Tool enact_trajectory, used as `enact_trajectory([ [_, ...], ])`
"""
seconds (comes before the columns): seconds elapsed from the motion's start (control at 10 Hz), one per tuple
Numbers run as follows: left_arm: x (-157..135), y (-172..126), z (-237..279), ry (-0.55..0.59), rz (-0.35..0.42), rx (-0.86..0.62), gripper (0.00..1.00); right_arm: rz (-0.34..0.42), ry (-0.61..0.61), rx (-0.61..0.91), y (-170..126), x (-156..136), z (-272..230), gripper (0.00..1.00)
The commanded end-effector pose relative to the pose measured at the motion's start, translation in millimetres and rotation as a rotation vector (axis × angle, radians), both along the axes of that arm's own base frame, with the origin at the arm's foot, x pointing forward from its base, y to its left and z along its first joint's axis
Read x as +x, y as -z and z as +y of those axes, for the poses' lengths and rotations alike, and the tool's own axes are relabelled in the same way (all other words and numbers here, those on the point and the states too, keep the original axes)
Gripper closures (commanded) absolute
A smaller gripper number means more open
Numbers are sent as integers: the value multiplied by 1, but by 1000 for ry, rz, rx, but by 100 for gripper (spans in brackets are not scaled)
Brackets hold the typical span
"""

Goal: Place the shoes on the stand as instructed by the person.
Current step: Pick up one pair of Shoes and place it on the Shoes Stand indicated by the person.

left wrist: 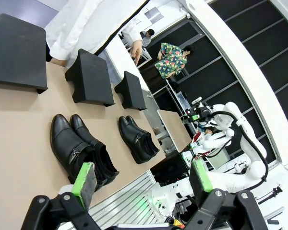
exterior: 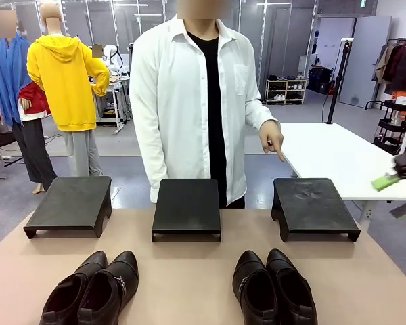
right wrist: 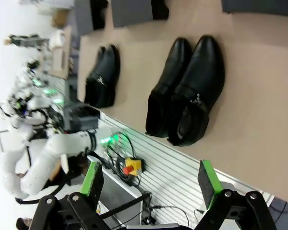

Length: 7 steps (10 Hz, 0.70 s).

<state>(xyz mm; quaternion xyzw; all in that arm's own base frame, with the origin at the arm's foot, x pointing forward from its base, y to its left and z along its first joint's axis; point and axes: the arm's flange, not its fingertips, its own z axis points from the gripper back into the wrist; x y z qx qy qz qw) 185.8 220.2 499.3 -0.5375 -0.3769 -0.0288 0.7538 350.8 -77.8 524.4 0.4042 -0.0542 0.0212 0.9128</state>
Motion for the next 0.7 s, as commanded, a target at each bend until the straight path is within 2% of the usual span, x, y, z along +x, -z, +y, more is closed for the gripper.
enact_trajectory([
  [0.0,-1,-1,0,13,-7,4,0,109,-29,-159,2,8,52,0],
  [0.3,-1,-1,0,13,-7,4,0,142,-19,-355,15,-6,131,0],
  [0.4,-1,-1,0,13,-7,4,0,135,-1,-449,25,-15,150,0],
  [0.6,-1,-1,0,13,-7,4,0,157,15,-543,44,-29,179,0],
])
